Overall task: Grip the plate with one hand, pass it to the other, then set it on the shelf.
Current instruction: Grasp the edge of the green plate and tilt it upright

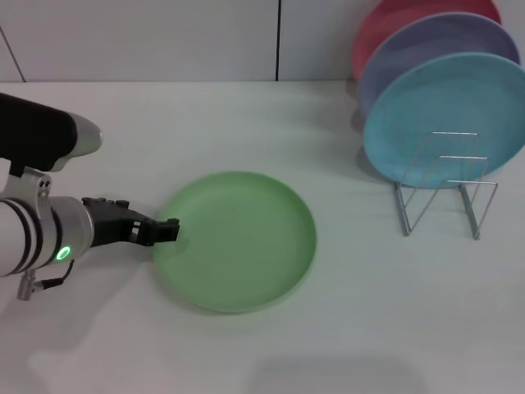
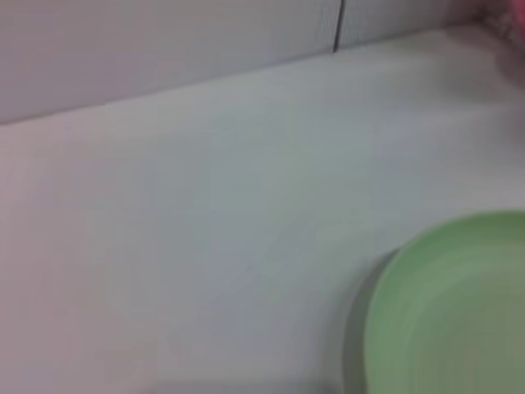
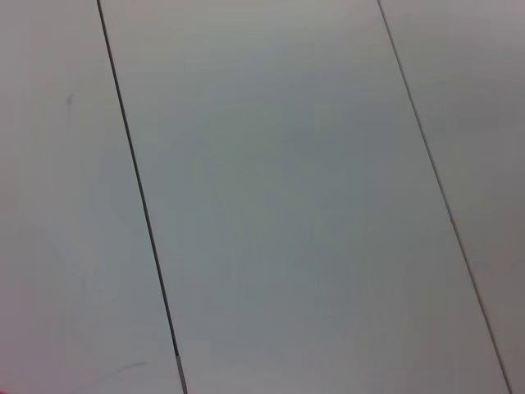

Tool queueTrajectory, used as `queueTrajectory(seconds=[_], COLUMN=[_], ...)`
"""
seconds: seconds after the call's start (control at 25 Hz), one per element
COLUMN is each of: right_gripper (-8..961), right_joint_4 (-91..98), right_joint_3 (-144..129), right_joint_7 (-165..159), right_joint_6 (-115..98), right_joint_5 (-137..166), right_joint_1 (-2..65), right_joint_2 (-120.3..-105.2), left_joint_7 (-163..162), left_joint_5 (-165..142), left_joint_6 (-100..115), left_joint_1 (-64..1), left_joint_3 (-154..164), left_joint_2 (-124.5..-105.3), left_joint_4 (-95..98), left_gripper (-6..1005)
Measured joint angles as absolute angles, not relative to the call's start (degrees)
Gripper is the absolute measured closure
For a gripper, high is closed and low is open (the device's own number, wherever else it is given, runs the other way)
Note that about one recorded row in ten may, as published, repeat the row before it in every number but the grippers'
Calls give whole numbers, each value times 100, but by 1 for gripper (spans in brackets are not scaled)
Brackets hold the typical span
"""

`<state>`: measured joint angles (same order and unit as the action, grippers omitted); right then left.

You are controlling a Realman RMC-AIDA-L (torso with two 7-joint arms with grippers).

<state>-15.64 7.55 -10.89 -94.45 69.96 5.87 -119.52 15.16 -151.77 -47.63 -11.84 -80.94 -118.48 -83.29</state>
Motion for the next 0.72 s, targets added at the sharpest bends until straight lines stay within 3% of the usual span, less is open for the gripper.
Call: queueTrajectory(seconds=[0.72], right_gripper=[157], right_joint_4=[-1541], right_joint_3=[756], right_joint_7=[-1089], right_joint_6=[-9310], right_joint_5=[6996], right_joint_1=[589], right_joint_2=[-11946], left_joint_7=[1286], left_joint_5=[-15530], left_joint_6=[-4851], left_joint_1=[-1565], left_joint_3=[-7828], left_joint_2=[-11856], left_joint_4=[-7978], left_gripper=[159])
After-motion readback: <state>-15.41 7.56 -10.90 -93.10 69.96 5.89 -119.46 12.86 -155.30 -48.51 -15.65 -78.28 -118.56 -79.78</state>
